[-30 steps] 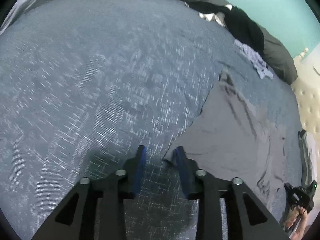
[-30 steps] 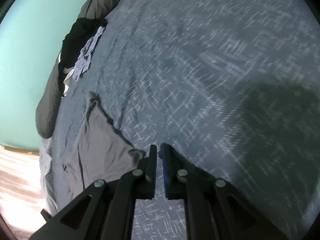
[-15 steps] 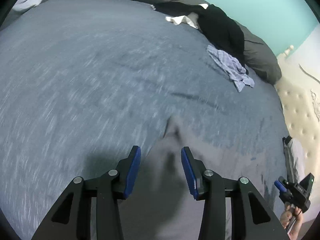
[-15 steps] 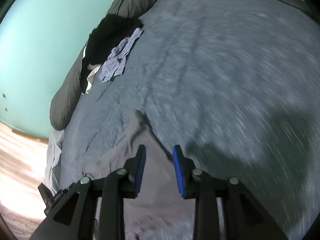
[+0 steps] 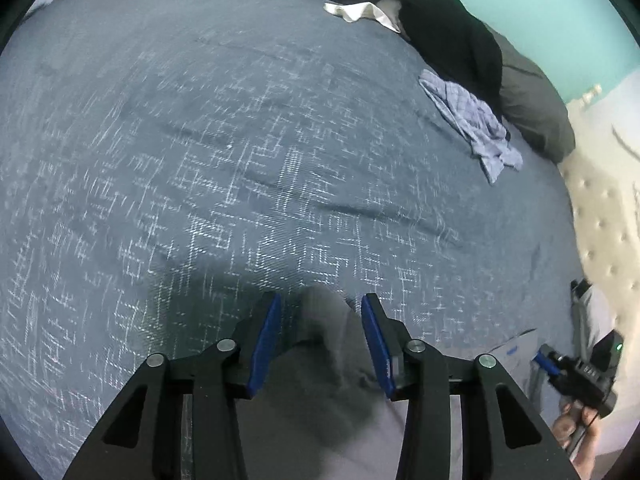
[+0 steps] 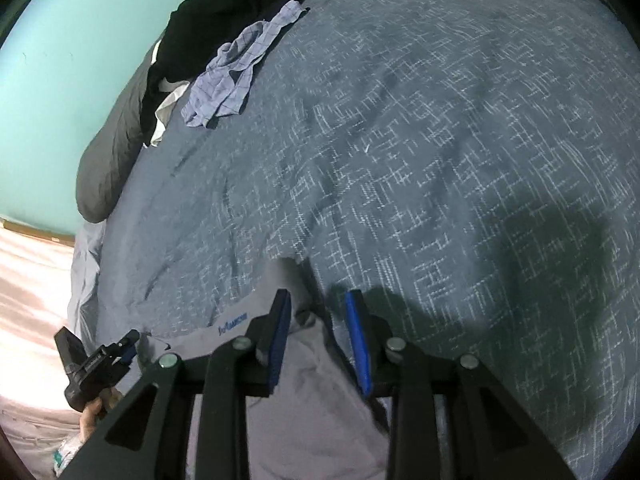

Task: Fold clothes
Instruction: 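Move both grippers to the briefs' waistband and close on it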

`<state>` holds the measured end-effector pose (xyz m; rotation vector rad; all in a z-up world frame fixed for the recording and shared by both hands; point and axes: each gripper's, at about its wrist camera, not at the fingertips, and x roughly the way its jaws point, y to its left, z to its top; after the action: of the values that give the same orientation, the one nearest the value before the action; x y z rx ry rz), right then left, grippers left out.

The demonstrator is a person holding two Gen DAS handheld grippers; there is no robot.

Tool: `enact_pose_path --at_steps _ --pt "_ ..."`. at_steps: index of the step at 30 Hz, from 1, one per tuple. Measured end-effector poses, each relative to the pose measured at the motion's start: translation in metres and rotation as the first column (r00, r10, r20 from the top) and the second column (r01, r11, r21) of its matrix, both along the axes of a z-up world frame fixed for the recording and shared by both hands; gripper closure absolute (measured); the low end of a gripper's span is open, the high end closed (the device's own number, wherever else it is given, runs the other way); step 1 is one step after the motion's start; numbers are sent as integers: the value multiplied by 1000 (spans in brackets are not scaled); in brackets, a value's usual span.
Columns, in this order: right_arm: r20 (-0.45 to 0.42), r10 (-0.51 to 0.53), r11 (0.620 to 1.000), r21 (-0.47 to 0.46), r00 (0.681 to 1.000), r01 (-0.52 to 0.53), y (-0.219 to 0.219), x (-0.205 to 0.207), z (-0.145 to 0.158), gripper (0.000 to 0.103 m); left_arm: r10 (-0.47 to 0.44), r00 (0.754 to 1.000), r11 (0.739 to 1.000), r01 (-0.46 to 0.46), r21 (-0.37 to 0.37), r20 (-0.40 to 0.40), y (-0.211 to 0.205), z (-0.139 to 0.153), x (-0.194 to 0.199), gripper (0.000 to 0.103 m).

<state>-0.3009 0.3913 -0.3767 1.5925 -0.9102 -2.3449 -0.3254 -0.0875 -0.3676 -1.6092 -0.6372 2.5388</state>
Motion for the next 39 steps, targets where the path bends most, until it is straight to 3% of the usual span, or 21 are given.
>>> enact_pose_path --at_steps 2,8,12,15,25,31,33,39 --pt "3 -4 1000 9 1000 4 1 -1 -1 74 -6 1000 1000 6 -23 1 0 2 1 77" --pt "9 1 1000 26 1000 -1 1 0 -2 74 -13 1000 998 13 -64 0 2 3 -1 78" --pt "2 21 999 40 1000 -21 -4 -2 2 74 -21 1000 997 21 -80 1 3 3 -3 92" --pt "-11 25 998 53 1000 -24 -5 -4 5 74 -34 999 996 33 -83 -3 3 2 -2 96" --pt "-61 110 993 44 992 -107 -22 -16 12 74 -59 998 994 56 -92 -29 3 6 -1 98" --pt "-54 204 967 165 978 -193 -46 -23 6 75 -96 993 989 88 -115 -63 6 16 0 98" --pt "-95 209 963 191 973 -189 -46 -21 10 97 -112 991 987 102 -124 -78 7 20 0 98" --pt "-192 211 966 193 959 -174 -40 -14 22 100 -147 984 979 129 -161 -103 12 27 -6 98"
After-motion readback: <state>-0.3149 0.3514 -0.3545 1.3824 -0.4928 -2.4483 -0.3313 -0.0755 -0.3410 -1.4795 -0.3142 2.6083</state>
